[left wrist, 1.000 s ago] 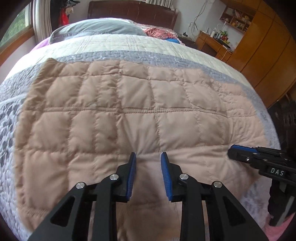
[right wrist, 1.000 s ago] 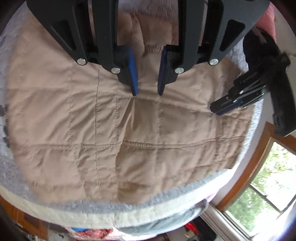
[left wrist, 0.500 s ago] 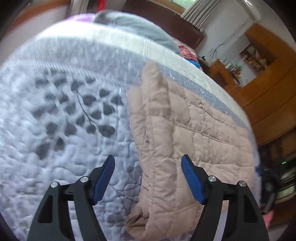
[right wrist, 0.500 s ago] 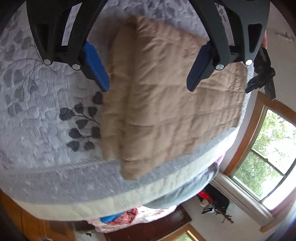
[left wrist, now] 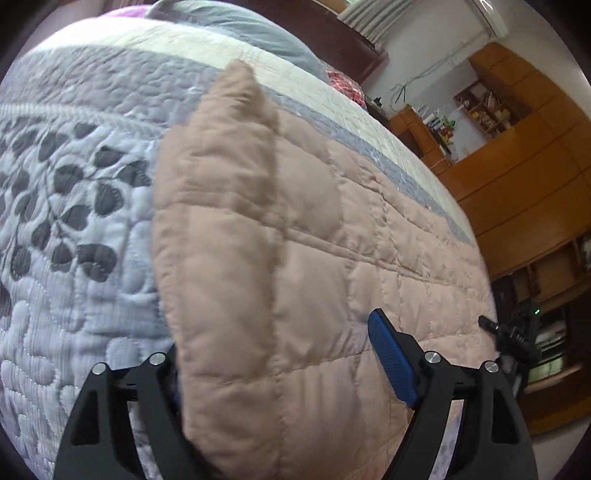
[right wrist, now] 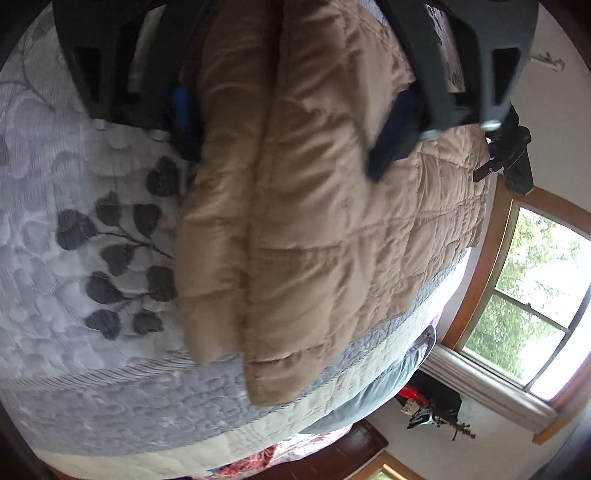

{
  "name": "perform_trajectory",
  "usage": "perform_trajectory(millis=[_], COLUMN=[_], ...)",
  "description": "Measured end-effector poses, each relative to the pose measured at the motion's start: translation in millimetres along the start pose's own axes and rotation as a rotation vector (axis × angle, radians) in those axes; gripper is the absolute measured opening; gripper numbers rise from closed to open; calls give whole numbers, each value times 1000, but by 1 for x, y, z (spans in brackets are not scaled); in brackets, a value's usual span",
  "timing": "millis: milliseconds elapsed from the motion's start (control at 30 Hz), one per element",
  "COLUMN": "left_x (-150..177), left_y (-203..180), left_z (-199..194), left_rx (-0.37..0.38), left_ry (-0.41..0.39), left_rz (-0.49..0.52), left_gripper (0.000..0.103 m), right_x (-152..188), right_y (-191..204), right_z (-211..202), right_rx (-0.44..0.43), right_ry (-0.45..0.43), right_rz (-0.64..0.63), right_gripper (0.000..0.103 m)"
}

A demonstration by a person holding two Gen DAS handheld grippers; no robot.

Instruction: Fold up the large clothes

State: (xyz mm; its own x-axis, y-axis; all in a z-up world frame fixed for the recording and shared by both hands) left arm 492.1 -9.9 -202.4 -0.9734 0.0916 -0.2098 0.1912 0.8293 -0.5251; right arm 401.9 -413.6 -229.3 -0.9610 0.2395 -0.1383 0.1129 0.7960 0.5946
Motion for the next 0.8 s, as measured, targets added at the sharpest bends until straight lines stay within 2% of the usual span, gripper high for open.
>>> perform_trajectory(millis=[67,133,233,433,533,700,800], left_x=[0,2,5,32,63,115,148], left_y=[-6,-11,-22,-52,-65,-73,-67], left_z=[-2,-6,-24,-74,-109,-141,-145], left_rx=[-29,-12,26,25,35,21,19], left_ry=[0,-3,-46,-131,-159,-160,-138], left_rz=[22,35,36,125,153,185,186], left_gripper=[60,38,21,16,16,16,16], right_x=[1,3,10,41,70,123,160], right_y=[8,17,35,82,104,118,124], right_z=[1,-5,-23,-73,-98,-122,-120], right_rx=[-25,-31,-42,-40,-41,-43,-48], right_ry=[2,-14,-47,-100,-122,-123,-105], right_rz=[-4,-26,-66,-173,-224,-277,-293], right_gripper=[35,24,19,18,18,18,18])
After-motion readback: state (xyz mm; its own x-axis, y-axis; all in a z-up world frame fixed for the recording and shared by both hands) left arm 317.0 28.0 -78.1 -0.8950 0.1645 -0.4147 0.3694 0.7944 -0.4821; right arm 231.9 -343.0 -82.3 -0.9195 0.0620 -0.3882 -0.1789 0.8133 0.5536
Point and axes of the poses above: each gripper's, at about its wrist camera, not at the fingertips, and z roughly the way its jaws point, y to its left, x to its underside, the point moved 8 cm from there along z, roughly the way its jaws point, and after that the axes turned 12 degrees about y, right-handed, at the moved point
